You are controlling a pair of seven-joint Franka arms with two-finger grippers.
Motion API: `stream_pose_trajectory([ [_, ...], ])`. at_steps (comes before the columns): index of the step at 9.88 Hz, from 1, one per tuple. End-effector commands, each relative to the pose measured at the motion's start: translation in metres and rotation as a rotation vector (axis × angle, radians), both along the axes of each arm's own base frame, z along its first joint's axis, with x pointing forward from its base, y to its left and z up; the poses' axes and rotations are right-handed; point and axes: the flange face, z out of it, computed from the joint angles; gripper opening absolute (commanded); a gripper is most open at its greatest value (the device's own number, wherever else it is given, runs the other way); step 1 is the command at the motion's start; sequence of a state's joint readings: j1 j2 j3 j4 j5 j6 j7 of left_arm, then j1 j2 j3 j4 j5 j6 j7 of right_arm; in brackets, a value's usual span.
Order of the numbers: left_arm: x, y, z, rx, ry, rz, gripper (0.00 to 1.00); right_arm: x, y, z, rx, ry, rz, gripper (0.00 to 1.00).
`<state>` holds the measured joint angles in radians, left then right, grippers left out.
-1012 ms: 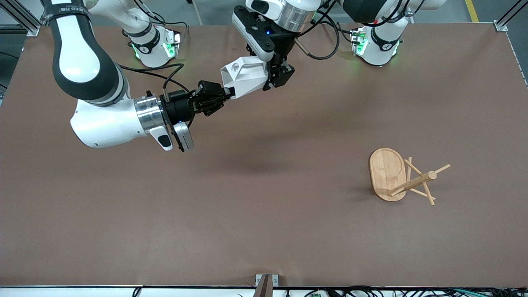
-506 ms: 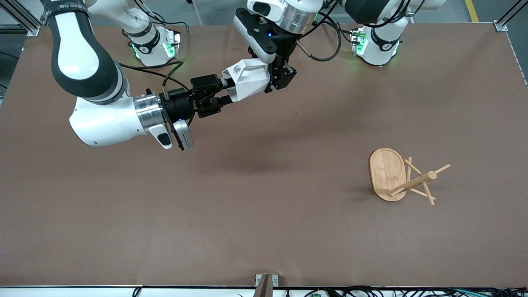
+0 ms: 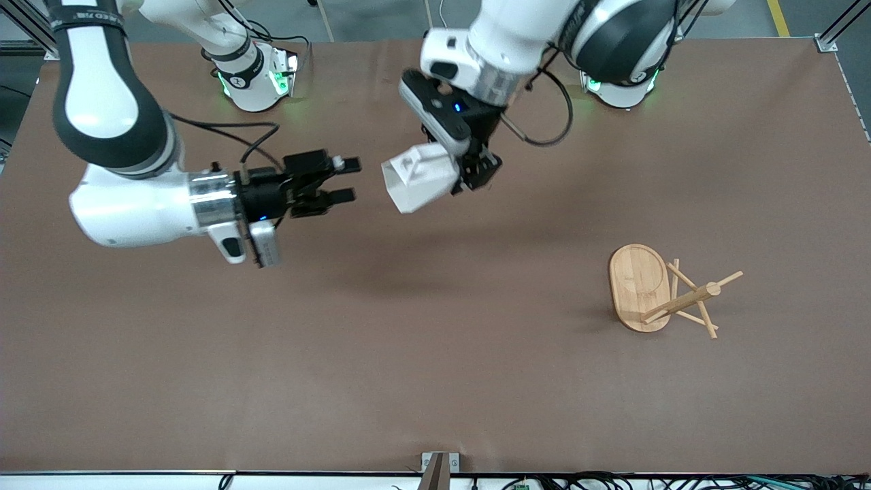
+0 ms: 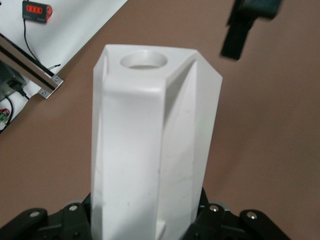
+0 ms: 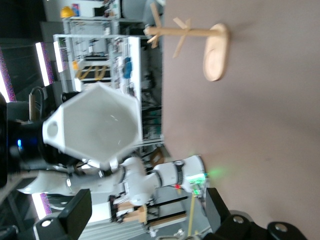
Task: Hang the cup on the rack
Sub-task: 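Carry the cup with the left gripper while the right gripper withdraws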
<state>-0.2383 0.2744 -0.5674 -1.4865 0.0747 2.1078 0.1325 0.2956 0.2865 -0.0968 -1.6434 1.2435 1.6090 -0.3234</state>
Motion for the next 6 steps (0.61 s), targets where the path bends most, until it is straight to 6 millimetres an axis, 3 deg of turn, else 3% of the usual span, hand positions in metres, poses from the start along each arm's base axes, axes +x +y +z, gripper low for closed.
stream_pose_trajectory([
  [1, 0.017, 0.029, -0.027, 0.033, 0.041, 0.075, 0.07, 0.009, -0.047, 0.002, -0.141, -0.064, -0.076, 1.00],
  [4, 0.022, 0.069, -0.038, 0.041, 0.099, 0.329, 0.07, 0.022, -0.123, 0.000, -0.384, -0.154, -0.137, 1.00],
  [6, 0.036, 0.109, -0.049, 0.063, 0.109, 0.399, 0.07, 0.021, -0.183, 0.007, -0.581, -0.199, -0.144, 1.00],
])
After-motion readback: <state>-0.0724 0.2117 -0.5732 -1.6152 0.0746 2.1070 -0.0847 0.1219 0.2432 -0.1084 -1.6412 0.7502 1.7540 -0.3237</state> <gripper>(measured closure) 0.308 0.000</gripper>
